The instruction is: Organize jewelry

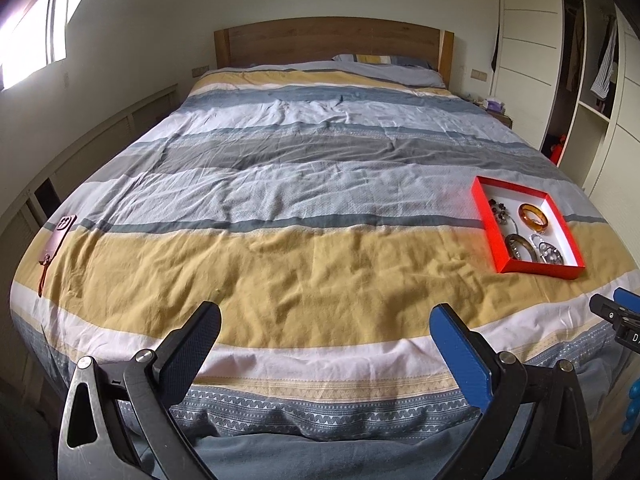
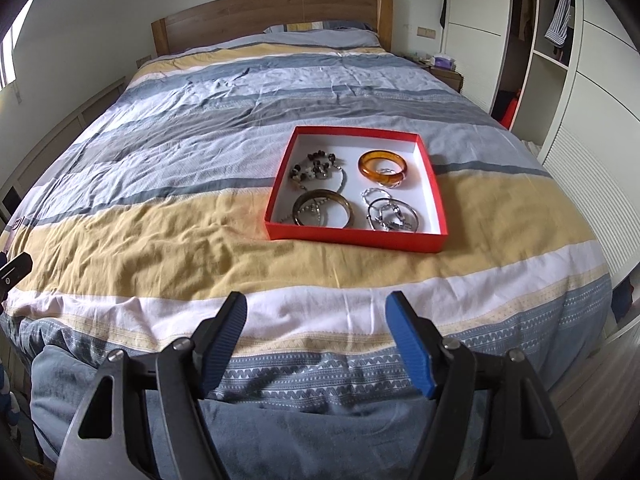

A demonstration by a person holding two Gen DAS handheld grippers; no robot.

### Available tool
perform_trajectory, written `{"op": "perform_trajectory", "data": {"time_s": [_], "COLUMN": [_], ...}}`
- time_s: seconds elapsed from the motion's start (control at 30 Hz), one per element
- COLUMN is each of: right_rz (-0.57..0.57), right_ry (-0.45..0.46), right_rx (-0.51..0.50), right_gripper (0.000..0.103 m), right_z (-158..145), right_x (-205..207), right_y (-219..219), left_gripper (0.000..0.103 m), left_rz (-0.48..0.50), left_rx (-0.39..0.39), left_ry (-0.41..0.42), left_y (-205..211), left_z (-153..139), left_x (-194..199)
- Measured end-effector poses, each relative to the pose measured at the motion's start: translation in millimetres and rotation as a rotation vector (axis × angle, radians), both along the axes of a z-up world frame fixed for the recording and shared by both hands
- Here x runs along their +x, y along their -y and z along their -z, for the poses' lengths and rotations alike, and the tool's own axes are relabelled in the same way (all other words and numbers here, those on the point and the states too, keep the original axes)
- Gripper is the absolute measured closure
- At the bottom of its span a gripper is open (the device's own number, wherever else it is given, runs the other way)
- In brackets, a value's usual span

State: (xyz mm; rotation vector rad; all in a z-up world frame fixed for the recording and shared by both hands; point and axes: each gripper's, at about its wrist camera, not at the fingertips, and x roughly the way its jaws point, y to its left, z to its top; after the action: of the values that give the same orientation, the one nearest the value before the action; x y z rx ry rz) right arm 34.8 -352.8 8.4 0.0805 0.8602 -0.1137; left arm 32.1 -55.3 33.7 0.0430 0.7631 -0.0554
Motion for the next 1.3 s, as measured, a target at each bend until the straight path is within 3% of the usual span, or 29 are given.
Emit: {"op": "perform_trajectory", "data": {"time_s": [0.6, 1.3], "right_rz": [0.030, 0.029], "right_ry": [-0.037, -0.038], "right_rx": [0.016, 0.013], "right_gripper": [0.033, 0.033], "right_z": [20, 19], "right_x": [14, 11], "right_y": [11, 6], "left_gripper": [0.001, 0.001], "left_rz": [-0.002, -0.006], "left_rx": [0.020, 0.015], "left_ry": [-0.063, -0.067], "left_y": [-5, -9], "left_z": [29, 31], "left_x": [16, 13]}}
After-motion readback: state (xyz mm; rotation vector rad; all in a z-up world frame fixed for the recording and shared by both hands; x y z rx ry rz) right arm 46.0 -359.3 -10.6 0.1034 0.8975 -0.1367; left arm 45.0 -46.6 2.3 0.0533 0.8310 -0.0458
